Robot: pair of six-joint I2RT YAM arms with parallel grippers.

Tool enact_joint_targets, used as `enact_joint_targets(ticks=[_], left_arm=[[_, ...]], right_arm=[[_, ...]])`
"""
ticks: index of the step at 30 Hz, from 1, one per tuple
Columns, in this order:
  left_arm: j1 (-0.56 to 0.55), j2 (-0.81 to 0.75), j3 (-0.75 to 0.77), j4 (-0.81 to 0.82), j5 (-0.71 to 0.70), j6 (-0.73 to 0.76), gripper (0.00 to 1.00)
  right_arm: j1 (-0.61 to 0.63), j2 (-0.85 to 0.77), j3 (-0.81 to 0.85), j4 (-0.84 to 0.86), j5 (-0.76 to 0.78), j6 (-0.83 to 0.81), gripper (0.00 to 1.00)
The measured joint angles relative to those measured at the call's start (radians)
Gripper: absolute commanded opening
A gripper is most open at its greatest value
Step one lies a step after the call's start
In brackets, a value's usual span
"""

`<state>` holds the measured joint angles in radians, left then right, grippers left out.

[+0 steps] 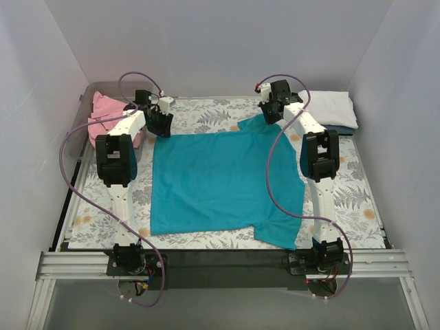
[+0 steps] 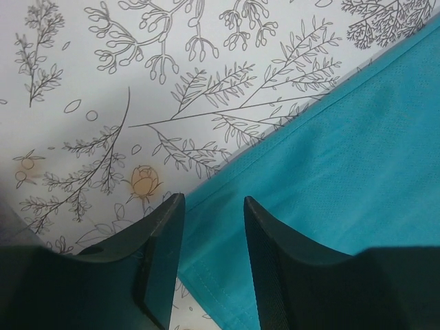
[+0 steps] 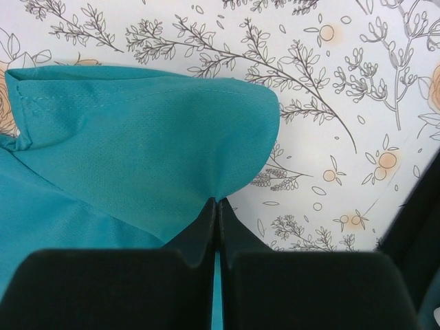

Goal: Fold and stack the t-shirts
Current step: Flatten the tshirt out

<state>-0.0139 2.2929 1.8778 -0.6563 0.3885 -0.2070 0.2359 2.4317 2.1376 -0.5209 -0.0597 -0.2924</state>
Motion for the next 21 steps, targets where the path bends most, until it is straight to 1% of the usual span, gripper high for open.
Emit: enact_joint_targets(ticks=[5,8,10,15,21], left_arm=[[-0.028,-0.004,-0.007,0.014,-0.098,0.051,0.36],[-0.025,-0.006,0.007,0.000,-0.169,0.098,0.36],[-0.012,-0.006,0.023,-0.022,-0.189,0.119,0.36],[0.014,-0.023,0.030,-0.072,-0.152,0.170,0.41],[0.015,-0.031,0.054,-0.142,-0.039,0.307,0.41]], right_arm=[[0.000,0.000,-0.009,-0.001,-0.003,0.000,0.01],[0.000,0.000,-0.009,0.000,-0.006,-0.001,0.01],[0.000,0.000,-0.009,-0.001,-0.007,-0.002,0.01],[-0.001,0.000,-0.009,-0.001,-0.013,-0.003,0.01],[-0.001,0.000,-0.009,-0.001,-0.014,-0.011,0.01]])
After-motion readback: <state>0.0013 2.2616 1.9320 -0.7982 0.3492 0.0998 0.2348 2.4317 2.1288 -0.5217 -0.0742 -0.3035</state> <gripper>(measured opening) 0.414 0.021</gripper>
